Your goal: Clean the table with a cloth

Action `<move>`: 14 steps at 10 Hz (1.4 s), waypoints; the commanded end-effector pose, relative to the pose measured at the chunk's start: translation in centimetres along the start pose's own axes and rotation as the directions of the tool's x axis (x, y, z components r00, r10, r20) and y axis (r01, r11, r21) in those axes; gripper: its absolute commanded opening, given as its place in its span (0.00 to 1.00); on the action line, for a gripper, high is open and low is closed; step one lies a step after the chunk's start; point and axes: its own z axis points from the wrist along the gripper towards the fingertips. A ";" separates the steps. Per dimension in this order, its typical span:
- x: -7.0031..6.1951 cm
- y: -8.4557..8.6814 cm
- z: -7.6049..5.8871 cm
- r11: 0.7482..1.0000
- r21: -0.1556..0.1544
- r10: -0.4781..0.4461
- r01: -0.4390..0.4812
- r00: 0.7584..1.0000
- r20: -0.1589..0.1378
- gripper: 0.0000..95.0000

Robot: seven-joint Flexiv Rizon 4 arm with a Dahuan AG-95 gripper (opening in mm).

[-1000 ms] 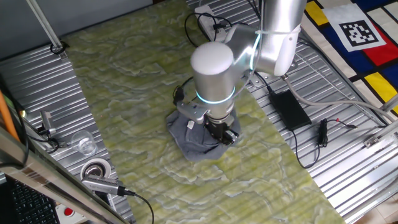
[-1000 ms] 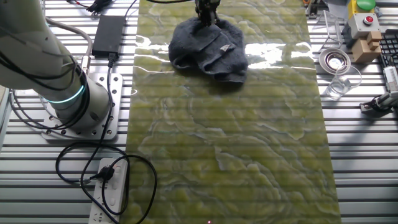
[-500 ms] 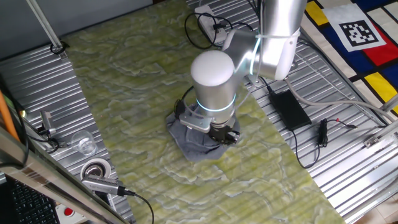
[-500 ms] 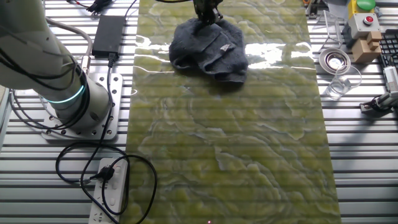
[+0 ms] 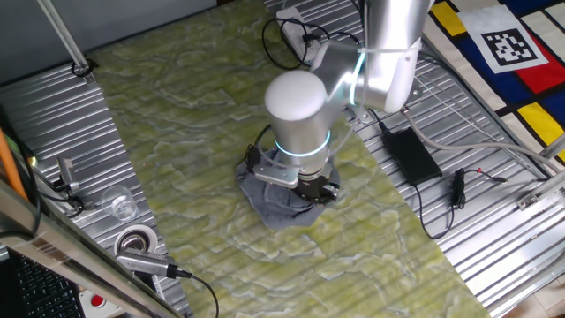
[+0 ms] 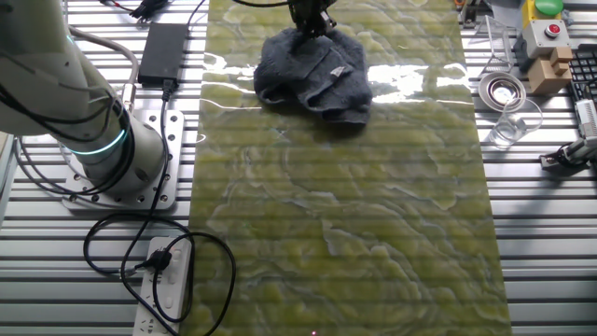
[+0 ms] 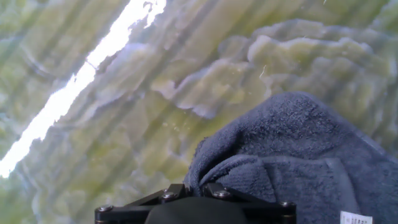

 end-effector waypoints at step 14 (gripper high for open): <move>-9.6 3.9 1.7 0.963 0.015 0.267 -0.270 0.958 0.109 0.00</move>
